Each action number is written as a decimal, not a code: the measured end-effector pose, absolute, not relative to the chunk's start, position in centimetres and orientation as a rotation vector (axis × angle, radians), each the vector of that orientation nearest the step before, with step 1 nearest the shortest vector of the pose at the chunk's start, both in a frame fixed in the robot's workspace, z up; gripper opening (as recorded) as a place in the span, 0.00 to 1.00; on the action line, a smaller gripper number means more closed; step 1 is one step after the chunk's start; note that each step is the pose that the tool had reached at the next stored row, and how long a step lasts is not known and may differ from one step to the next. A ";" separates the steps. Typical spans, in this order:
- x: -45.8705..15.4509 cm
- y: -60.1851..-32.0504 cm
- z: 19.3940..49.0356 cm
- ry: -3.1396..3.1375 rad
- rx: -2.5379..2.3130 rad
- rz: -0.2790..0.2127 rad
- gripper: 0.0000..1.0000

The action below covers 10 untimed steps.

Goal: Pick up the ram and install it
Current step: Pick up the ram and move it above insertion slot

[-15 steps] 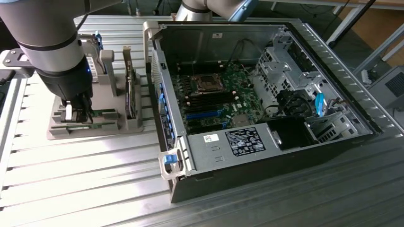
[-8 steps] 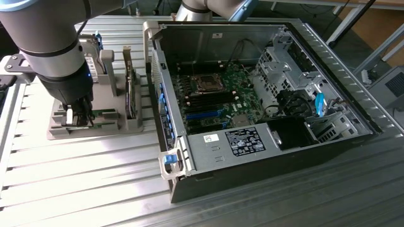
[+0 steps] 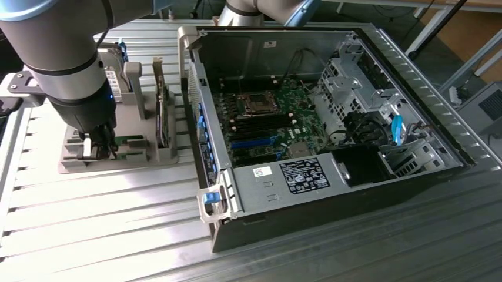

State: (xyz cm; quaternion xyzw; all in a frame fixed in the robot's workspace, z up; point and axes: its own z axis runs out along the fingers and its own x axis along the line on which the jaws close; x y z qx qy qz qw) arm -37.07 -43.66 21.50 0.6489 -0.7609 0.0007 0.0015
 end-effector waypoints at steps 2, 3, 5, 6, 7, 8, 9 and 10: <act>-37.1 -43.7 21.4 -2.374 2.053 0.002 0.23; -37.2 -43.7 21.3 -2.368 2.060 0.002 0.23; -37.2 -43.6 21.2 -2.356 2.074 0.002 0.23; -37.2 -43.6 21.2 -2.354 2.077 0.002 0.23; -37.2 -43.4 21.2 -2.352 2.079 0.002 0.23; -37.2 -43.3 21.1 -2.352 2.079 0.002 0.23; -37.3 -43.3 21.1 -2.351 2.080 0.002 0.23; -37.5 -43.3 21.0 -2.350 2.080 0.002 0.23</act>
